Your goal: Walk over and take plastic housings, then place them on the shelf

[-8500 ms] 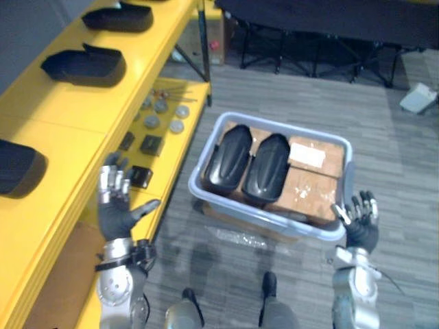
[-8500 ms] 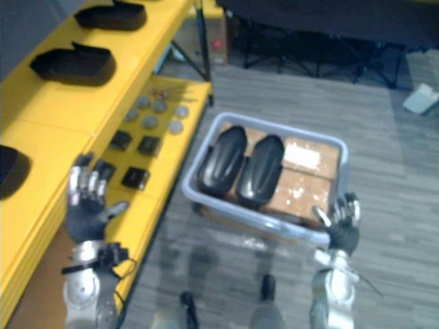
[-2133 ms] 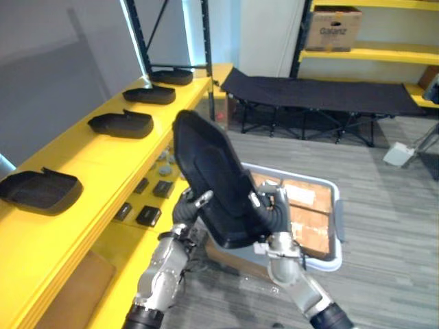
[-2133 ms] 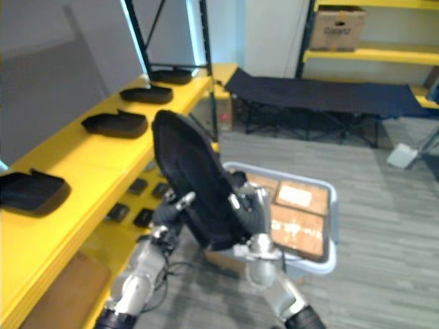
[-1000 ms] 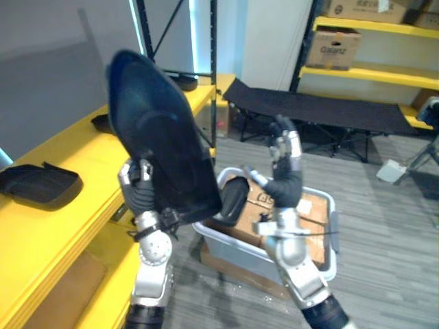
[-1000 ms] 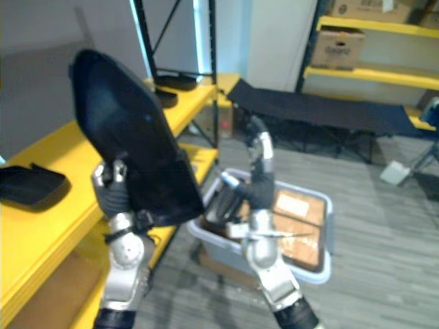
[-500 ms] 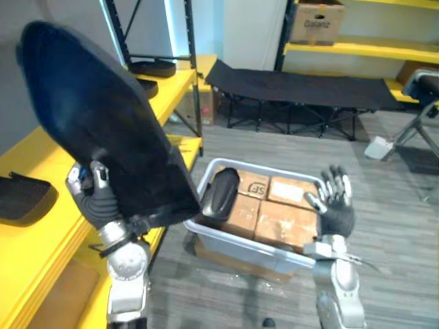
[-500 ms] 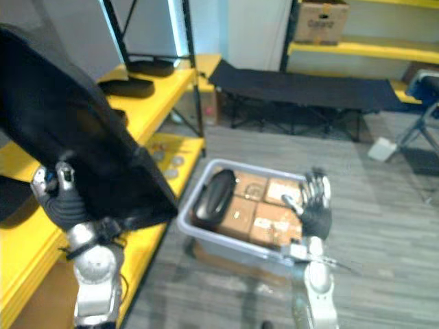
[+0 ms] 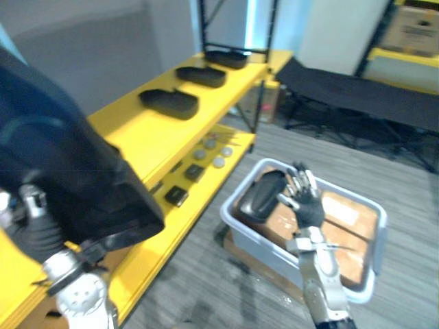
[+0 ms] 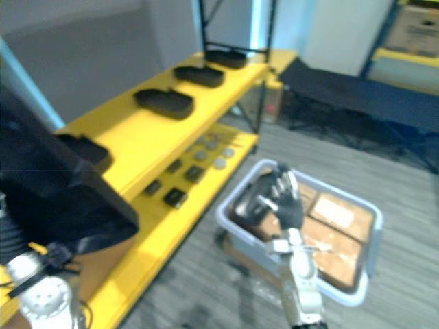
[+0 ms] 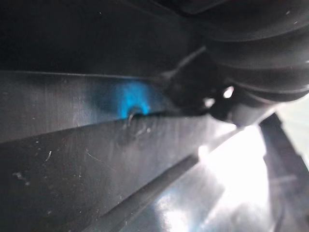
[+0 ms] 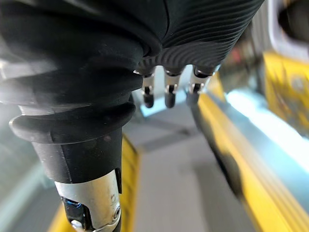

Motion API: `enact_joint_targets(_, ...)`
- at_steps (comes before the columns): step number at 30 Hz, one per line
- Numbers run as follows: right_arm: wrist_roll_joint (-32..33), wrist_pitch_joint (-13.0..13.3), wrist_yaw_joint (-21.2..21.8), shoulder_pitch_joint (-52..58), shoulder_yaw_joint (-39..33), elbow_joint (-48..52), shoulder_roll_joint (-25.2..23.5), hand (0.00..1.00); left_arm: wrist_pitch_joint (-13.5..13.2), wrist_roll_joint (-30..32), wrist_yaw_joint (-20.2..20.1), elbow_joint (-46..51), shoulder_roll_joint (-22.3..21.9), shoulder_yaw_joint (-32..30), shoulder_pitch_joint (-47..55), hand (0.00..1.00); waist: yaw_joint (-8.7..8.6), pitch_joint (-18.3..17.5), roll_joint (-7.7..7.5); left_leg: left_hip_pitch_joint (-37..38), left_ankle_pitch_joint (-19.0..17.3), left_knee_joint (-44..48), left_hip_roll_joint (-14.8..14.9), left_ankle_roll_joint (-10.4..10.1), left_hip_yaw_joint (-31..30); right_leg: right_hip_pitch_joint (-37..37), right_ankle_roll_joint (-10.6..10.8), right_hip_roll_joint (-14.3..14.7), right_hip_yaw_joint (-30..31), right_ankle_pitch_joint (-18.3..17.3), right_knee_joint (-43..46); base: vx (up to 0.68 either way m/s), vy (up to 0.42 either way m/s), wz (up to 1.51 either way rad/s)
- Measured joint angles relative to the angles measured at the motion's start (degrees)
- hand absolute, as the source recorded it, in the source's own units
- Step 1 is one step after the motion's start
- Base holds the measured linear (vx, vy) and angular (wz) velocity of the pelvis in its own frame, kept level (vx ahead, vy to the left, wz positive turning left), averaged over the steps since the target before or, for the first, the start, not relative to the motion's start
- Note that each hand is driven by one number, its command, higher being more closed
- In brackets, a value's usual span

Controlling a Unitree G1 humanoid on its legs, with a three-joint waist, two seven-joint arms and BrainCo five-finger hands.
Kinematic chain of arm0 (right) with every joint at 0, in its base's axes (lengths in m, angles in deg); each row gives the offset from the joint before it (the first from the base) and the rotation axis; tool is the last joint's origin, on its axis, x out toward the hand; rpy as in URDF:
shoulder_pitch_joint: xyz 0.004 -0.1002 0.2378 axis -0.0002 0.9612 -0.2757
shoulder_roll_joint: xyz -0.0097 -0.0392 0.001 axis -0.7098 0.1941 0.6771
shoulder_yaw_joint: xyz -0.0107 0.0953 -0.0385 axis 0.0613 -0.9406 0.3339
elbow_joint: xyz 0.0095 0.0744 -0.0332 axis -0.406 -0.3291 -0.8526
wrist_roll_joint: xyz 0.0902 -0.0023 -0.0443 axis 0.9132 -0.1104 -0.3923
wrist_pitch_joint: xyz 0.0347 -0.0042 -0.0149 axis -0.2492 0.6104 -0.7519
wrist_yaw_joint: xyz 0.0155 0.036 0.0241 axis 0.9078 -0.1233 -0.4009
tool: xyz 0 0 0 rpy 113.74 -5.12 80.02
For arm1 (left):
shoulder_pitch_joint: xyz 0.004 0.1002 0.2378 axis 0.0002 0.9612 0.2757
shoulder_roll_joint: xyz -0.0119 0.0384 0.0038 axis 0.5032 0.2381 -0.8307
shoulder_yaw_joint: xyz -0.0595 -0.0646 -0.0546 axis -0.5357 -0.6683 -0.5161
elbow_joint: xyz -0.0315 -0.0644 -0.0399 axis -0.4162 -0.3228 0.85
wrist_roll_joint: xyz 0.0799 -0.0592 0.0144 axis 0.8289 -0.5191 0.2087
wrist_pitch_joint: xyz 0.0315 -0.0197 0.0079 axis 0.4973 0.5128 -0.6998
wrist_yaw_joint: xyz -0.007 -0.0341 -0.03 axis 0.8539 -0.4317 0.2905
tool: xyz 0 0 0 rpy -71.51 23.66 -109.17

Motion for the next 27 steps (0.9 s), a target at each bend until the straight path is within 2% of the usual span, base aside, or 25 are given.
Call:
enact_joint_targets(1, -0.88, -0.01, -0.16, -0.81, 0.95, -0.08, -0.23, 0.0, -0.08, -1.07, -0.27, 0.32, -0.39, -1.16, 1.05, 1.0, 0.51, -0.02, -0.22, -0.44, 0.08, 0.14, -0.47, 0.09, -1.32, 0.38, 0.3, -0.23, -1.21, -0.24, 0.01, 0.0, 0.044, 0.58)
enact_joint_targets(2, -2.4, -0.05, -0.3, -2.3, 2.18, -0.21, -0.15, 0.0, -0.56, -3.0, -0.85, 0.98, -1.68, -2.89, 2.67, 1.0, 1.95, -0.06, -0.53, -0.79, 0.04, 0.61, -1.01, 0.18, -1.97, 0.93, 0.55, -0.63, -2.34, -0.43, 0.01, 0.0, 0.048, 0.47)
enact_joint_targets(4, -3.04, -0.06, -0.31, -4.0, 3.02, -0.67, -0.11, 0.0, -1.11, -3.96, -0.91, 1.16, -2.72, -4.32, 3.92, 1.0, 2.98, -0.16, -0.71, -0.83, -0.06, 0.86, -1.39, 0.32, -2.56, 1.18, 0.55, -0.9, -2.59, -0.44, 0.03, 0.01, 0.059, 0.15)
enact_joint_targets(7, -3.02, -0.55, -0.4, -7.6, 5.84, -2.85, -0.01, 0.0, -1.39, -4.89, -1.4, 1.18, -3.91, -5.33, 5.41, 1.0, 3.59, -0.06, -0.74, -0.75, -0.86, 2.53, -1.45, 0.35, -2.61, 1.95, 0.46, -0.89, -2.58, -0.52, 0.04, -0.01, 0.051, -0.02)
enact_joint_targets(8, -3.02, -1.43, -0.38, -8.05, 6.69, -2.92, 0.06, 0.0, -2.03, -5.12, -1.7, 1.19, -3.97, -5.3, 5.71, 1.0, 3.95, -0.01, -0.66, -0.89, -1.36, 3.47, -1.45, 0.54, -2.57, 2.42, 0.48, -0.85, -2.7, -0.65, 0.04, 0.0, 0.032, 0.1)
enact_joint_targets(10, -3.07, -2.92, -0.83, -8.04, 6.95, -2.96, 0.15, 0.0, -2.42, -5.68, -3.45, 1.19, -3.97, -4.71, 5.4, 1.0, 3.62, 0.51, -0.37, -1.38, -1.68, 4.49, -1.75, 0.94, -2.95, 4.33, 0.5, -0.98, -4.87, -0.74, 0.05, -0.02, 0.026, 0.46)
enact_joint_targets(11, -3.13, -4.12, -2.05, -7.84, 6.53, -2.95, 0.64, 0.0, -2.51, -5.93, -5.57, 1.2, -3.79, -4.01, 4.44, 1.0, 2.33, 0.62, -0.41, -2.85, -1.95, 5.72, -2.2, 2.17, -2.78, 6.09, 0.9, -1.43, -8.45, -1.6, 0.06, -0.03, 0.017, 1.33)
enact_joint_targets(12, -3.5, -4.88, -3.29, -7.28, 5.06, -2.89, 1.11, 0.0, -2.81, -6.82, -7.96, 1.2, -3.21, -2.79, 3.0, 1.0, 1.22, 0.96, -0.69, -3.93, -1.08, 6.15, -0.91, 3.06, 1.2, 7.99, 1.44, -1.9, -12.62, -2.09, 0.07, -0.02, 0.02, 1.55)
enact_joint_targets(13, -4.06, -5.03, -4.01, -6.76, 4.17, -2.71, 1.4, 0.0, -3.05, -7.38, -9.2, 1.21, -3.11, -2.24, 2.32, 1.0, 1.01, 1.18, -0.59, -4.28, -0.06, 6.09, -0.02, 2.98, 4.06, 8.49, 1.64, -2.09, -14.2, -2.26, 0.07, 0.02, 0.074, 1.55)
enact_joint_targets(14, -5.44, -5.21, -4.95, -5.43, 2.44, -2.17, 2.24, 0.0, -3.6, -7.91, -10.89, 1.23, -3.17, -1.4, 1.52, 1.0, 1.03, 1.17, -0.74, -4.73, 1.76, 5.44, 0.7, 2.01, 7.24, 9.09, 2.02, -2.79, -16.57, -2.53, 0.57, 0.04, 0.148, 1.02)
enact_joint_targets(15, -6.66, -5.9, -5.4, -5.21, 1.61, -2.13, 2.87, 0.0, -3.91, -8.99, -11.75, 1.77, -3.15, -1.03, 1.73, 1.0, 1.96, 1.77, -0.97, -4.82, 2.57, 4.69, 0.01, 1.91, 7.57, 8.74, 1.89, -3.92, -16.79, -2.65, 2.06, 0.05, 0.177, 0.72)
enact_joint_targets(16, -7.26, -5.98, -5.23, -5.19, 1.42, -2.09, 2.75, 0.0, -3.92, -9.52, -11.77, 2.05, -3.11, -1.13, 1.81, 1.0, 2.08, 2.16, -0.95, -4.92, 2.74, 4.48, -0.33, 2.08, 7.46, 8.61, 1.55, -4.36, -16.74, -2.87, 2.7, 0.05, 0.182, 0.3)
enact_joint_targets(18, -7.5, -5.96, -3.79, -5.06, 0.66, -1.82, 2.54, 0.0, -3.92, -9.49, -11.84, 2.9, -3.08, -0.86, 1.58, 1.0, 1.86, 3.31, -0.82, -4.89, 2.69, 4.12, -1.02, 2.81, 7.11, 7.77, -0.63, -5.79, -15.85, -4.21, 5.77, 0.03, 0.149, 0.16)
enact_joint_targets(19, -7.42, -5.79, -2.63, -4.78, 0.34, -1.35, 2.52, 0.0, -3.92, -9.39, -12.18, 3.34, -2.7, -0.39, 1.38, 1.0, 1.07, 3.5, -0.95, -4.79, 2.91, 3.54, -1.4, 3.16, 6.64, 6.82, -2.0, -6.69, -13.63, -5.06, 8.39, 0.03, 0.164, 0.26)
enact_joint_targets(20, -7.06, -4.71, -1.17, -3.81, -0.8, -0.77, 2.42, 0.0, -3.88, -9.17, -12.55, 3.32, -1.46, 0.58, 0.54, 1.0, 0.41, 3.76, -1.21, -4.74, 3.16, 3.1, -1.6, 3.31, 5.82, 5.96, -2.42, -7.26, -10.03, -5.31, 10.99, 0.04, 0.158, 0.32)
enact_joint_targets(22, -4.79, -3.07, 1.96, -2.05, -2.77, 0.38, 2.28, 0.0, -3.85, -8.66, -13.01, 3.07, 1.11, 1.85, -0.93, 1.0, -0.71, 4.68, -1.8, -3.83, 4.22, 1.86, -1.82, 3.04, 3.83, 5.46, -2.45, -7.48, -3.95, -5.35, 14.4, 0.04, 0.099, 0.53)
enact_joint_targets(23, -3.82, -1.45, 4.17, -0.66, -4.15, 1.54, 2.34, 0.0, -3.75, -8.26, -13.78, 2.31, 2.49, 2.61, -2.15, 1.0, -1.88, 4.62, -2.11, -3.72, 5.41, 0.69, -2.19, 3.1, 1.93, 4.81, -2.6, -7.47, -0.46, -5.57, 16.53, 0.04, 0.042, 0.71)
enact_joint_targets(24, -3.2, -0.69, 5.02, -0.16, -4.86, 2.15, 2.36, 0.0, -3.73, -7.86, -14.04, 1.68, 3.17, 3.0, -3.0, 1.0, -2.32, 4.65, -2.18, -3.65, 5.96, -0.01, -2.38, 3.18, 1.23, 4.53, -2.75, -7.47, 1.04, -6.07, 17.47, 0.04, -0.016, 0.72)
enact_joint_targets(25, -2.02, 0.6, 6.43, 0.07, -5.87, 3.13, 2.35, 0.0, -3.57, -7.26, -14.4, 0.16, 4.67, 3.66, -4.86, 1.0, -2.69, 4.94, -2.3, -3.59, 6.99, -1.18, -2.89, 3.06, 0.01, 4.34, -2.8, -7.29, 3.57, -8.52, 18.36, 0.02, -0.082, 0.59)
enact_joint_targets(26, -1.17, 1.61, 7.75, -0.31, -6.23, 3.55, 2.47, 0.0, -3.33, -7.25, -14.88, -1.19, 5.84, 4.13, -6.32, 1.0, -2.73, 5.0, -3.1, -3.89, 7.55, -1.45, -3.49, 2.84, -0.8, 5.11, -2.67, -7.21, 3.97, -10.33, 17.54, 0.01, -0.109, 0.46)
enact_joint_targets(27, -0.93, 1.99, 8.4, -0.8, -6.37, 3.53, 2.57, 0.0, -3.11, -7.25, -15.09, -1.64, 5.92, 4.17, -6.76, 1.0, -2.66, 5.09, -3.41, -4.04, 7.71, -1.31, -3.59, 2.6, -1.05, 5.56, -1.99, -7.07, 3.99, -10.76, 16.91, 0.0, -0.142, 0.22)
